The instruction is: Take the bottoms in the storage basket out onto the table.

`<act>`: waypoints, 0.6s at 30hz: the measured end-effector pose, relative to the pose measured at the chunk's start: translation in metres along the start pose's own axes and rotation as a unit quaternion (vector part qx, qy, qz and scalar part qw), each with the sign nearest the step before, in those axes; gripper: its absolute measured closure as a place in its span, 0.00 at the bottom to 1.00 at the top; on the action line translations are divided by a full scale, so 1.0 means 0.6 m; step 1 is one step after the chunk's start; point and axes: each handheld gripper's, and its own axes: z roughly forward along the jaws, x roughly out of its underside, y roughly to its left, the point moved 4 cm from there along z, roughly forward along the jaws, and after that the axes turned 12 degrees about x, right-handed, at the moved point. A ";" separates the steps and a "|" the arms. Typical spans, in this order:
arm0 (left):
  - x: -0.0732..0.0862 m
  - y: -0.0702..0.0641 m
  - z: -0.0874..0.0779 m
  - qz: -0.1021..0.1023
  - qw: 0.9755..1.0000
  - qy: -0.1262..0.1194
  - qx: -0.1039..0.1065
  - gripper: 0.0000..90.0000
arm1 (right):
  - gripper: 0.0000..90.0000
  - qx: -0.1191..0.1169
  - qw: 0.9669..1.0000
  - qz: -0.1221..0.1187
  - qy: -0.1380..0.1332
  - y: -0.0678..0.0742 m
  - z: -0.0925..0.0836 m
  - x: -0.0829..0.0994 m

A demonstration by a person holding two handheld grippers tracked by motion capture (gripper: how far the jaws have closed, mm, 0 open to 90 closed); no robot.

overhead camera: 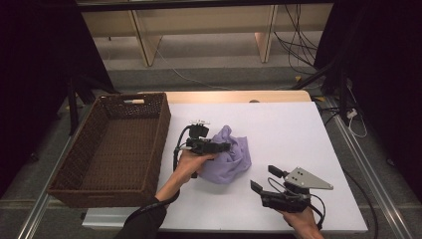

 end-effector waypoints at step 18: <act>-0.021 -0.033 -0.021 0.020 0.999 -0.024 0.014 0.19 | 0.25 0.002 1.000 0.000 -0.003 -0.003 0.001 0.001</act>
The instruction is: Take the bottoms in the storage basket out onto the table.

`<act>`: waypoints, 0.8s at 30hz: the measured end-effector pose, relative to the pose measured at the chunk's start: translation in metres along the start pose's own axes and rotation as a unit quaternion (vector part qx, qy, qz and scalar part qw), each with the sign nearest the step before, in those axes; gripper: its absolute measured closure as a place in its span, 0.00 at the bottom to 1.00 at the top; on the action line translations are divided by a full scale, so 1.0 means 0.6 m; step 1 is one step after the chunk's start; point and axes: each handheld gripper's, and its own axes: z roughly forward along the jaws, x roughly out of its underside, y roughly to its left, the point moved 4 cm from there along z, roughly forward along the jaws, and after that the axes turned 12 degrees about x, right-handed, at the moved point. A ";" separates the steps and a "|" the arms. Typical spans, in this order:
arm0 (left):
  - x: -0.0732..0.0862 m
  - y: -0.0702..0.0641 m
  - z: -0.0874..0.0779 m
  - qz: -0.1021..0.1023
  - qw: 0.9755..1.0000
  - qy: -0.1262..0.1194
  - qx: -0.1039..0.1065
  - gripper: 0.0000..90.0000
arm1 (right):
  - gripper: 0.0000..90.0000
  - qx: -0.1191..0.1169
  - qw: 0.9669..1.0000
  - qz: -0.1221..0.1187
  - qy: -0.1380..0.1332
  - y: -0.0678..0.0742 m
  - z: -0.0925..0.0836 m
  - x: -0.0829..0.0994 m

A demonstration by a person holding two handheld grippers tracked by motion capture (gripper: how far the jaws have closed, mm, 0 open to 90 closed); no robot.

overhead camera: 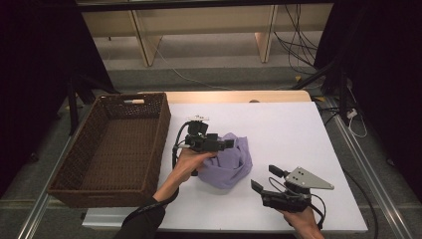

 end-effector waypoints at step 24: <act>0.006 -0.013 -0.010 0.006 1.000 -0.012 0.010 0.17 | 0.24 0.001 1.000 0.002 0.000 -0.004 -0.002 0.001</act>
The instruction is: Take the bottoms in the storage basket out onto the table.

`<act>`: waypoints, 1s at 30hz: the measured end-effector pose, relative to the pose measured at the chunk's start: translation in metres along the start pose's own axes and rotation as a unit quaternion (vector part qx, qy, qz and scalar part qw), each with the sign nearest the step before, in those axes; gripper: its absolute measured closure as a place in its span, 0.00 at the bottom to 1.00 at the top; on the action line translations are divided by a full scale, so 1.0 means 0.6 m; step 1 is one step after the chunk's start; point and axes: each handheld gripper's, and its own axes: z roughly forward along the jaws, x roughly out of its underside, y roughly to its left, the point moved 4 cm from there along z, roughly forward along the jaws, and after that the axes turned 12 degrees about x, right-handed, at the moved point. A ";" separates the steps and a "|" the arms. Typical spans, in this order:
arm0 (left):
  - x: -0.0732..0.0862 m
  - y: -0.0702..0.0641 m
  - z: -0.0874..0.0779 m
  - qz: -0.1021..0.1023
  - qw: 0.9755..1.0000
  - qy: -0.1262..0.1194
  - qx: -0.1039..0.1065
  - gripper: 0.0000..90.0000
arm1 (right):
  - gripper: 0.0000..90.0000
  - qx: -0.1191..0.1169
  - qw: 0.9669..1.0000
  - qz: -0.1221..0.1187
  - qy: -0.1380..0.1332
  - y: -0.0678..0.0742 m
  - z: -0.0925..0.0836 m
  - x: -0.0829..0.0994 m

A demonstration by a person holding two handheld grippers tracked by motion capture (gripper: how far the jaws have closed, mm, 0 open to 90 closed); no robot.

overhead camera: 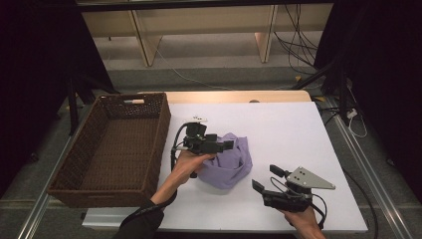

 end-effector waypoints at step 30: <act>0.013 -0.019 -0.035 0.047 0.998 -0.038 0.007 0.11 | 0.22 0.002 1.000 -0.001 0.005 0.002 0.003 0.001</act>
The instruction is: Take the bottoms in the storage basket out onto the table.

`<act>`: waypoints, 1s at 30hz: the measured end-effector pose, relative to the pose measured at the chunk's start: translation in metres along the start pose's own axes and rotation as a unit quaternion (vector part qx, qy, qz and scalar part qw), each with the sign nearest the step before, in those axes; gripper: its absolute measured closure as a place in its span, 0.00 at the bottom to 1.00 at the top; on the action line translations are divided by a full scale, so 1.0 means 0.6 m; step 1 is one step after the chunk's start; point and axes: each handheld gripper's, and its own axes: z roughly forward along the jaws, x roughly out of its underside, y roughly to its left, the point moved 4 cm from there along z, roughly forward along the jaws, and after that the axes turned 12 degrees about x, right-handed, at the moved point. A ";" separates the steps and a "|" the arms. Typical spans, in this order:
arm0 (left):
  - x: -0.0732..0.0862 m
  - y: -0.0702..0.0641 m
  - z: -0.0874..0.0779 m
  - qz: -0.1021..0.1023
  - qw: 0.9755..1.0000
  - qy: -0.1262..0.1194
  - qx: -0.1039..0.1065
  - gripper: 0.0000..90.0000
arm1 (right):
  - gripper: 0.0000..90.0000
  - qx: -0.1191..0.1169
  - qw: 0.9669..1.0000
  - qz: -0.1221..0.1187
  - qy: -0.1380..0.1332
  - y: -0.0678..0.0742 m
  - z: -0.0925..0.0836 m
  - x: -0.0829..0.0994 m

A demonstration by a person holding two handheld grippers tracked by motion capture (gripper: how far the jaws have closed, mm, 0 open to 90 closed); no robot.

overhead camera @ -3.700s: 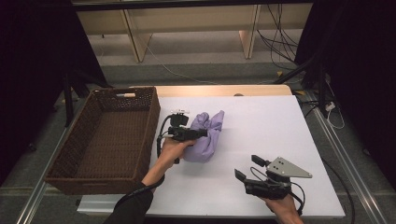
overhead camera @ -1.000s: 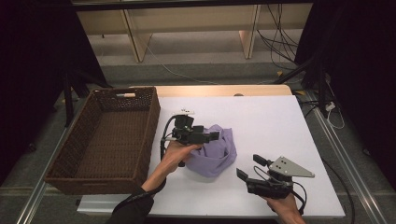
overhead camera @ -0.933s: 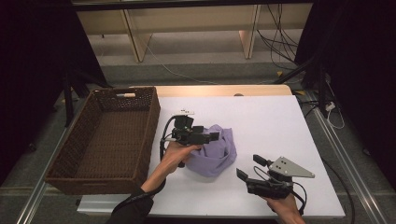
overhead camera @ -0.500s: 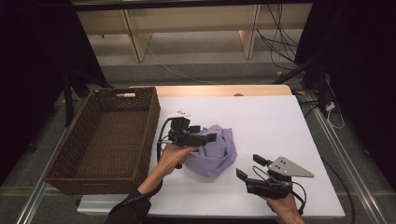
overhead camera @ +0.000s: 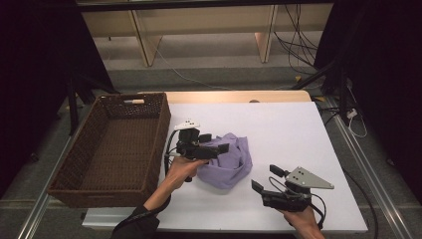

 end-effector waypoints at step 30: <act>0.022 -0.039 -0.023 0.070 0.997 -0.013 0.007 0.07 | 0.19 0.001 1.000 -0.001 0.003 0.001 0.001 0.001</act>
